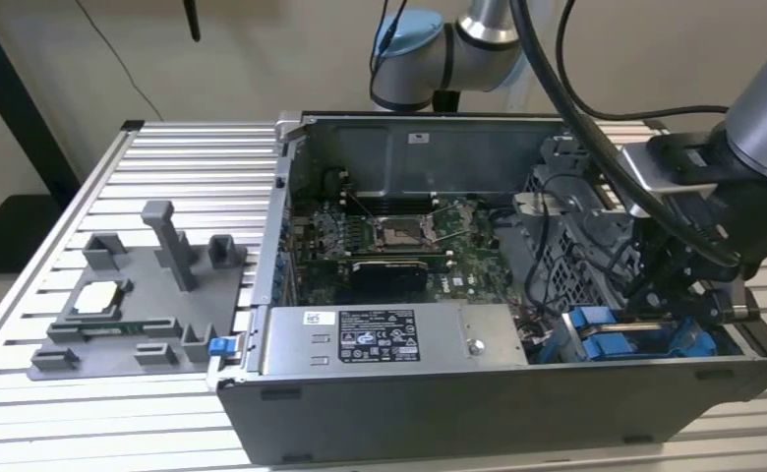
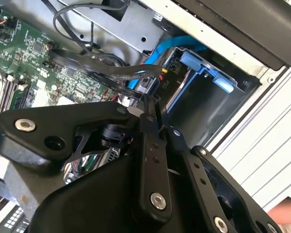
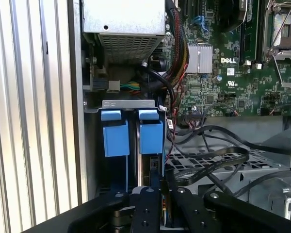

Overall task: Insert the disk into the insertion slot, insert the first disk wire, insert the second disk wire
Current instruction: 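Insert the second disk wire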

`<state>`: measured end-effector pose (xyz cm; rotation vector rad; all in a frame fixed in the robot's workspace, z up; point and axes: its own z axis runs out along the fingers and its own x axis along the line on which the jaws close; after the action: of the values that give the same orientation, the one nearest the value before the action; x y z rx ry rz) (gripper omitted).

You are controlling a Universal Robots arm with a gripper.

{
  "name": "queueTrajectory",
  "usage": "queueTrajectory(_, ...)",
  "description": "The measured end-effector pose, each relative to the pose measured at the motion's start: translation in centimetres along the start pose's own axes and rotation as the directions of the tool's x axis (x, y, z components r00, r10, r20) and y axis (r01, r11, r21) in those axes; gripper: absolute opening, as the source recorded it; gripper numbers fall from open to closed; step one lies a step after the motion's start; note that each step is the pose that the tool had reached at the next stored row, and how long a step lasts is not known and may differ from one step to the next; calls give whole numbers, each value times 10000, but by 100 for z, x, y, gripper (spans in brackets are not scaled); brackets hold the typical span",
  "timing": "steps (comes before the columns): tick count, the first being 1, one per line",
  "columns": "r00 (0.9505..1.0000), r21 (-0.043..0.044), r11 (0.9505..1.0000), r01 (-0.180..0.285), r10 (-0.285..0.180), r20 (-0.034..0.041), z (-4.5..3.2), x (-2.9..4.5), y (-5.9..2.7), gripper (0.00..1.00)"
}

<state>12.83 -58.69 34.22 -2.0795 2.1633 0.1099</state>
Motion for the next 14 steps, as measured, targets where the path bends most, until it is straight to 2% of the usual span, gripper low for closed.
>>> queueTrajectory(7, 10000, 1, 10000, -10, 10, 2, 16, 2, -9, 0)
queueTrajectory(14, 10000, 1, 10000, -9, 9, -5, 64, 9, -8, 0)
